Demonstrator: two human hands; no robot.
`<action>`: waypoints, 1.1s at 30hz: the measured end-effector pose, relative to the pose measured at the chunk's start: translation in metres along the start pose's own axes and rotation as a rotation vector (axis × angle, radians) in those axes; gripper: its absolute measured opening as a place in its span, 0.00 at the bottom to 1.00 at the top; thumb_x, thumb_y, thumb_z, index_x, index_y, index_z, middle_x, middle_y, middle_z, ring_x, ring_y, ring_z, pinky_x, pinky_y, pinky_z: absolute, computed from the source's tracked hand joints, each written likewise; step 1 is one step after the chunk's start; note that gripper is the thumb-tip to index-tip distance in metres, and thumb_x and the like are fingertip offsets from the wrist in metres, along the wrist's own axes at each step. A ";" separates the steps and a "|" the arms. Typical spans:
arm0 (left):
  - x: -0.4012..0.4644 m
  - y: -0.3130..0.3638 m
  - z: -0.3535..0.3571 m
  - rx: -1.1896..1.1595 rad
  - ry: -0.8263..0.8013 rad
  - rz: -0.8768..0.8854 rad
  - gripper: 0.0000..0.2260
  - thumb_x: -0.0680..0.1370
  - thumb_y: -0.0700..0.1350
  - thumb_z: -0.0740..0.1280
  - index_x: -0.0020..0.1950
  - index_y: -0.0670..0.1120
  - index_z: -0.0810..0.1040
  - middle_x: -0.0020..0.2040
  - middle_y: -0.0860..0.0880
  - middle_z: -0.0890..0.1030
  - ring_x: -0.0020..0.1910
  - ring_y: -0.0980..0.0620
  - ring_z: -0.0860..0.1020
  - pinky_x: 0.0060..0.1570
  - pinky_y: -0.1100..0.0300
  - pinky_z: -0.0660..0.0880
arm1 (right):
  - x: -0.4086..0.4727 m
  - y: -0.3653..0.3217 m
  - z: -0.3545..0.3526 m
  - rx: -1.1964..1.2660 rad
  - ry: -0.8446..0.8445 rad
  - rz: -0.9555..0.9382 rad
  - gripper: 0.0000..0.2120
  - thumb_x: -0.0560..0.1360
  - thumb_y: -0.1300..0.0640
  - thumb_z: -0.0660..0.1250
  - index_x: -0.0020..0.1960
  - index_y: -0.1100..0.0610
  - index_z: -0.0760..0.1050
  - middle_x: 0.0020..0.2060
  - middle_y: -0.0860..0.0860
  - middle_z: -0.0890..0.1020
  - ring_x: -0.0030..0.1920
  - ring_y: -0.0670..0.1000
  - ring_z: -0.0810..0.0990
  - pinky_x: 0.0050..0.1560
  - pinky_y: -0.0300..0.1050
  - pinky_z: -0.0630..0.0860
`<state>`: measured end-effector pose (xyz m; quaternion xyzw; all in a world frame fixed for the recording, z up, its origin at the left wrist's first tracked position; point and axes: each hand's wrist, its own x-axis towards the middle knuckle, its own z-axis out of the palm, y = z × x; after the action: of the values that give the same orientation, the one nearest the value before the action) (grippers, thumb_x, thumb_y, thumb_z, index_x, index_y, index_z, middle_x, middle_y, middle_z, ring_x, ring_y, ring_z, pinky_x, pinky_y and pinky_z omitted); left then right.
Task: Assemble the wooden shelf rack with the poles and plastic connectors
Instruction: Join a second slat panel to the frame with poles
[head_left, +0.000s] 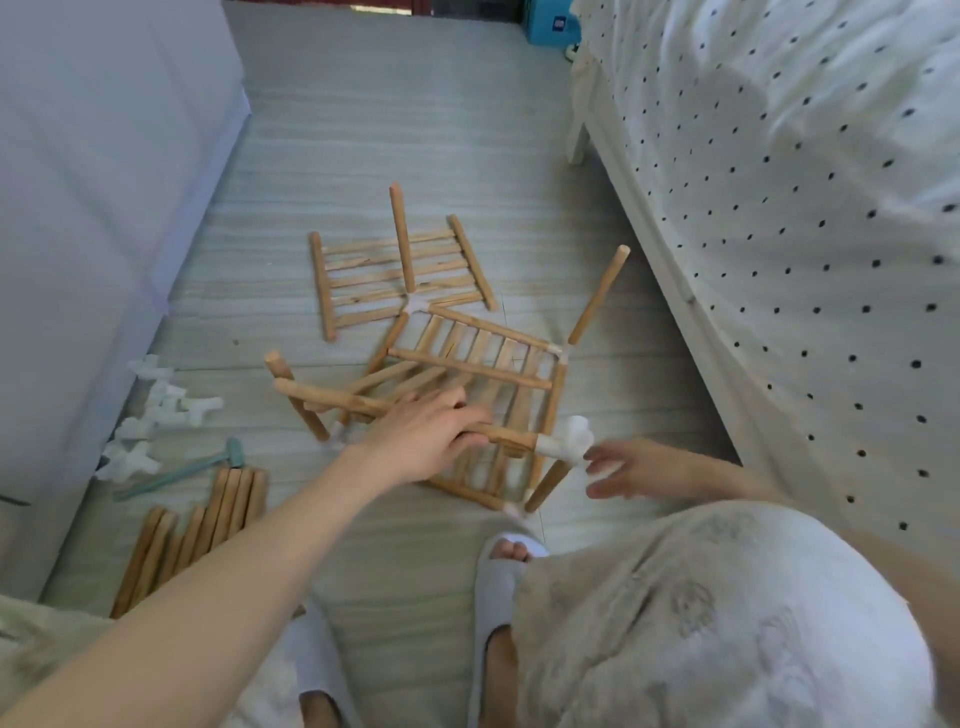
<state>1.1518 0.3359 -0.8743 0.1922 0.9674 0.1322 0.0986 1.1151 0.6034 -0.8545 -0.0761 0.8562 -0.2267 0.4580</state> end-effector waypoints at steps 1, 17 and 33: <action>0.002 0.002 0.000 -0.024 -0.018 -0.009 0.14 0.80 0.56 0.56 0.63 0.55 0.72 0.51 0.52 0.70 0.52 0.50 0.73 0.46 0.55 0.64 | 0.008 0.003 0.014 0.038 0.050 -0.063 0.20 0.76 0.54 0.67 0.66 0.53 0.69 0.59 0.48 0.76 0.56 0.47 0.76 0.53 0.34 0.73; 0.038 0.052 0.021 -0.129 0.113 -0.260 0.09 0.80 0.55 0.54 0.46 0.54 0.72 0.42 0.56 0.65 0.38 0.55 0.66 0.47 0.54 0.61 | 0.046 0.023 0.035 0.069 0.530 -0.179 0.13 0.80 0.55 0.59 0.52 0.65 0.76 0.41 0.56 0.80 0.47 0.57 0.78 0.43 0.44 0.68; -0.017 -0.032 -0.059 0.331 -0.561 -0.270 0.28 0.73 0.60 0.67 0.68 0.50 0.65 0.63 0.49 0.74 0.57 0.48 0.74 0.48 0.58 0.72 | 0.037 0.004 0.019 0.344 0.707 0.100 0.16 0.79 0.55 0.59 0.63 0.64 0.66 0.56 0.61 0.78 0.57 0.61 0.76 0.48 0.46 0.68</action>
<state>1.1421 0.2881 -0.8258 0.1046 0.9277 -0.0985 0.3446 1.1096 0.5888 -0.8929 0.1262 0.9133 -0.3564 0.1514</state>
